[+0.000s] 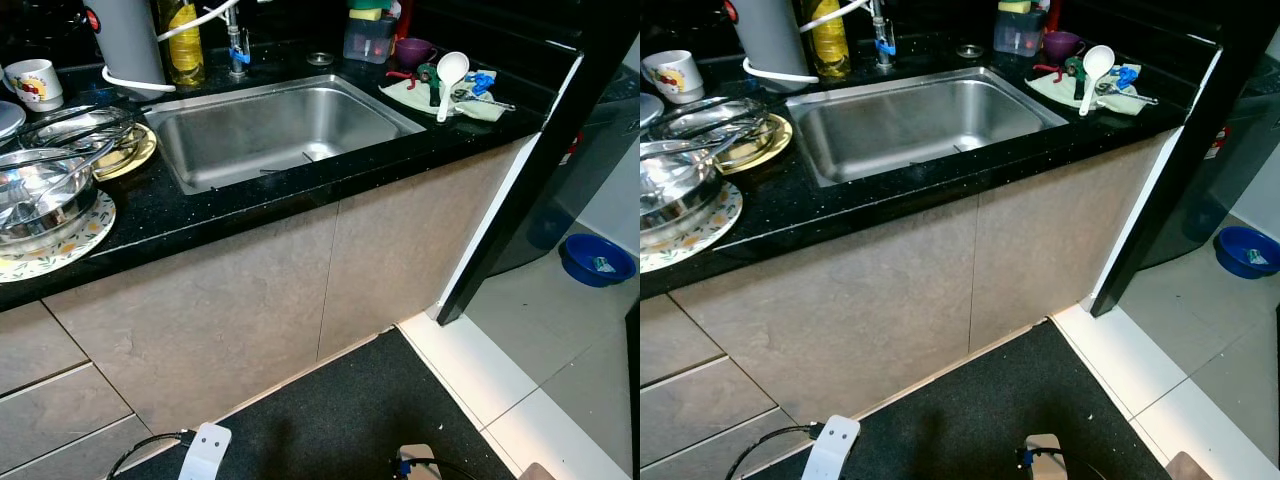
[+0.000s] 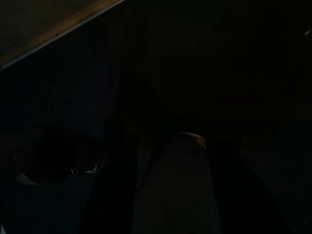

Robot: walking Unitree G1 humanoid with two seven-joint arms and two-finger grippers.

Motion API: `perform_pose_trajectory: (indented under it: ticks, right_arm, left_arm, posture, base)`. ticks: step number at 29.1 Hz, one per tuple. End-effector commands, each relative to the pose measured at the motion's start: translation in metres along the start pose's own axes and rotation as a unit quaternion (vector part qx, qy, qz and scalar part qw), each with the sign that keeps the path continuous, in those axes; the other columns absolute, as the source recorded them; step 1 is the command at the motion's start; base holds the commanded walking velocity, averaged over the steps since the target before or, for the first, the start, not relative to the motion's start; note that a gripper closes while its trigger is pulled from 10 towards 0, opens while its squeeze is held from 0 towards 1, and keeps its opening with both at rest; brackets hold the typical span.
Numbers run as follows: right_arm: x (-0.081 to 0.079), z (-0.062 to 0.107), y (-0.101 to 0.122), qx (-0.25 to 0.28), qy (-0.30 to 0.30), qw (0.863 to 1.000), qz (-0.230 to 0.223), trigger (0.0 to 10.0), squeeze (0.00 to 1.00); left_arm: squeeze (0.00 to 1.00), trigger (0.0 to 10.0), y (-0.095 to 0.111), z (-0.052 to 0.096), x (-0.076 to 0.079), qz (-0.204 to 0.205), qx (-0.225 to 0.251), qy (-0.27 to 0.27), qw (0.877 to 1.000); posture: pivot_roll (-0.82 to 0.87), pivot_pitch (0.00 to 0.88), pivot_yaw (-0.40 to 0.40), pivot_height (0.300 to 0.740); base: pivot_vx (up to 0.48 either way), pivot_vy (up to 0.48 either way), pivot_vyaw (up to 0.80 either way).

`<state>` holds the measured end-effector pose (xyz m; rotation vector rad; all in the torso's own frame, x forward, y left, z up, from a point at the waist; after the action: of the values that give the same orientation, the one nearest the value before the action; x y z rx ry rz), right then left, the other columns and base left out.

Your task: Kitchen organization

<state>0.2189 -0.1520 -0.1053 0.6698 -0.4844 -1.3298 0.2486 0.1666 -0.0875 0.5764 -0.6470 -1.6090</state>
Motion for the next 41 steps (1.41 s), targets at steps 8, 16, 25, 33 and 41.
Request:
perform_pose_trajectory:
  ticks: [8, 16, 25, 33, 41]
  right_arm:
    - [0.000, 0.000, 0.001, 0.005, -0.004, 1.000, -0.029, 10.0, 0.00]
    - [0.003, 0.000, 0.002, 0.006, -0.007, 0.999, -0.038, 10.0, 0.00]
    - [0.001, -0.001, 0.002, 0.009, -0.010, 0.999, -0.051, 10.0, 0.00]
    - [0.000, -0.001, 0.003, 0.010, -0.011, 0.998, -0.057, 10.0, 0.00]
    - [0.000, -0.001, 0.003, 0.011, -0.012, 0.998, -0.060, 10.0, 0.00]
  left_arm:
    - [0.00, 10.0, 0.002, 0.000, -0.002, -0.008, 0.004, 0.007, 1.000]
    - [0.00, 10.0, 0.006, -0.001, -0.001, -0.013, 0.008, 0.001, 1.000]
    - [0.00, 10.0, 0.009, -0.002, 0.000, -0.017, 0.005, -0.003, 1.000]
    - [0.00, 10.0, 0.012, -0.003, -0.001, -0.026, 0.009, -0.003, 1.000]
    - [0.00, 10.0, 0.013, -0.003, -0.002, -0.027, 0.007, -0.002, 1.000]
  posture:
    - [-0.06, 0.160, 0.001, 0.740]
    - [-0.06, 0.161, 0.008, 0.740]
    - [-0.05, 0.163, 0.020, 0.740]
    - [-0.05, 0.161, 0.028, 0.740]
    - [-0.05, 0.162, 0.031, 0.740]
  base:
    - [0.000, 0.000, 0.00]
    - [0.000, 0.000, 0.56]
    - [0.000, 0.000, 0.80]
    - [0.000, 0.000, 0.80]
    - [0.000, 0.000, 0.80]
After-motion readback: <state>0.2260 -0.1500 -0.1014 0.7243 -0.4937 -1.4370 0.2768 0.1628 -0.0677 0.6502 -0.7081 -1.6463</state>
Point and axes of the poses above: a point about 5 cm out from each wrist's last joint towards the gripper, its own z axis pointing back from the gripper into the wrist, its own y axis along the axis of the wrist's last joint, x = y × z, the point moved 4 cm from there along -z, pointing out of the wrist towards the gripper, and after that the axes turned 7 degrees about z, right-handed, at the moved point
